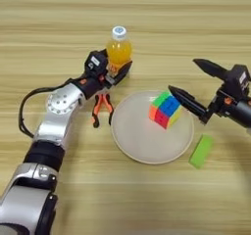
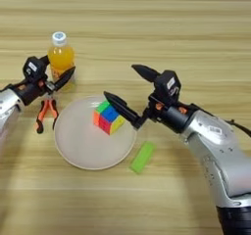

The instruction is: Move the objects on the table

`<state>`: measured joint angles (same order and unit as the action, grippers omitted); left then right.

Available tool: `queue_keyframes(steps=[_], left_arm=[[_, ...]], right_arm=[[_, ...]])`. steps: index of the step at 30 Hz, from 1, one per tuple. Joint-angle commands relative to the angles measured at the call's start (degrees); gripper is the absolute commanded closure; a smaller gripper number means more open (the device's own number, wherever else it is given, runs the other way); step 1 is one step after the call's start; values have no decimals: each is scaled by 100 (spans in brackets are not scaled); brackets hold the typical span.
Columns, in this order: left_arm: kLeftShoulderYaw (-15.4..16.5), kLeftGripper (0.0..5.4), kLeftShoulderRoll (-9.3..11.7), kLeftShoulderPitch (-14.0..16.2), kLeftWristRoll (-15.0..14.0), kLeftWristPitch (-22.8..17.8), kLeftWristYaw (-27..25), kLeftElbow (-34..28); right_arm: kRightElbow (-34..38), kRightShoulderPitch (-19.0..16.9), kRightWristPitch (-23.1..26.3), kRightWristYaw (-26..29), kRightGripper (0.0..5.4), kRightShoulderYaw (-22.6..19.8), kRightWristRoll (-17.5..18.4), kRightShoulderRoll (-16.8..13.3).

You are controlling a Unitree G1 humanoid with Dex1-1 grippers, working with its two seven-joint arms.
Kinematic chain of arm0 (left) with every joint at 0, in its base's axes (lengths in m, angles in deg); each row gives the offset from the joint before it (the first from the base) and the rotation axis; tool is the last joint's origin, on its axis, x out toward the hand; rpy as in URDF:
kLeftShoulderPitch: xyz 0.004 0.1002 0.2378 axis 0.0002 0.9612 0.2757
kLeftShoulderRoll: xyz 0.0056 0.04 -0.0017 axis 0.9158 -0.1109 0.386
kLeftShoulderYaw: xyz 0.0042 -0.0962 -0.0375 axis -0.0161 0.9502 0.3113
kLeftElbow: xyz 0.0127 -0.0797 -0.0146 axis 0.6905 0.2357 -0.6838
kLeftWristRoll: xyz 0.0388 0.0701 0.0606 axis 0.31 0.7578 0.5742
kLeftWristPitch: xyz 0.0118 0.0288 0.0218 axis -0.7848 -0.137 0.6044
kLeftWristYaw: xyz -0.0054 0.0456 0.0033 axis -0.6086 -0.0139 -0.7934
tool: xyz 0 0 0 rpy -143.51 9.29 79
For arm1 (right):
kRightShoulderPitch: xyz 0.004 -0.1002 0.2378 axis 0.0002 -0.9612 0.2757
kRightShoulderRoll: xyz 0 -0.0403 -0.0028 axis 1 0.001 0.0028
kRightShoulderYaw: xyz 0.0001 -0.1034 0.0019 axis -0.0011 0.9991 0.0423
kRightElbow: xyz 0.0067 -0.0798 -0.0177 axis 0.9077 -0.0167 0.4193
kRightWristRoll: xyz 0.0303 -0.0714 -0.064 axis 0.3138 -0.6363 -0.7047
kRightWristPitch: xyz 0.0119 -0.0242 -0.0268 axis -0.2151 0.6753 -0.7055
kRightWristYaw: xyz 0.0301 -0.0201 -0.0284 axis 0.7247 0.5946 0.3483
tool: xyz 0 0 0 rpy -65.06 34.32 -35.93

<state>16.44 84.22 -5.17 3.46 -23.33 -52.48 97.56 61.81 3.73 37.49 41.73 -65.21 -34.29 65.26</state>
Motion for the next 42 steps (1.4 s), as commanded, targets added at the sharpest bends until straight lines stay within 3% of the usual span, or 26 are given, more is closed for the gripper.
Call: queue_keyframes(steps=[1, 6, 12, 24, 42], left_arm=[[101, 209, -96, -526, 181, 398, 260, 671], [118, 209, -225, -692, 217, 662, 287, 1268], [118, 209, -384, -619, 157, 746, 107, 1453], [44, 209, -543, -550, 248, 832, -70, 1541], [-30, 209, -512, -403, 391, 773, -139, 1491]], right_arm=[[-474, -29, -416, -260, 0, -29, -335, 217], [-1246, 57, -1136, -800, 0, -151, -855, 551], [-1666, 238, -1483, -977, 0, -242, -977, 654], [-1690, 289, -1538, -992, 0, -245, -966, 740], [-1610, 346, -1501, -972, 0, -284, -906, 747]])
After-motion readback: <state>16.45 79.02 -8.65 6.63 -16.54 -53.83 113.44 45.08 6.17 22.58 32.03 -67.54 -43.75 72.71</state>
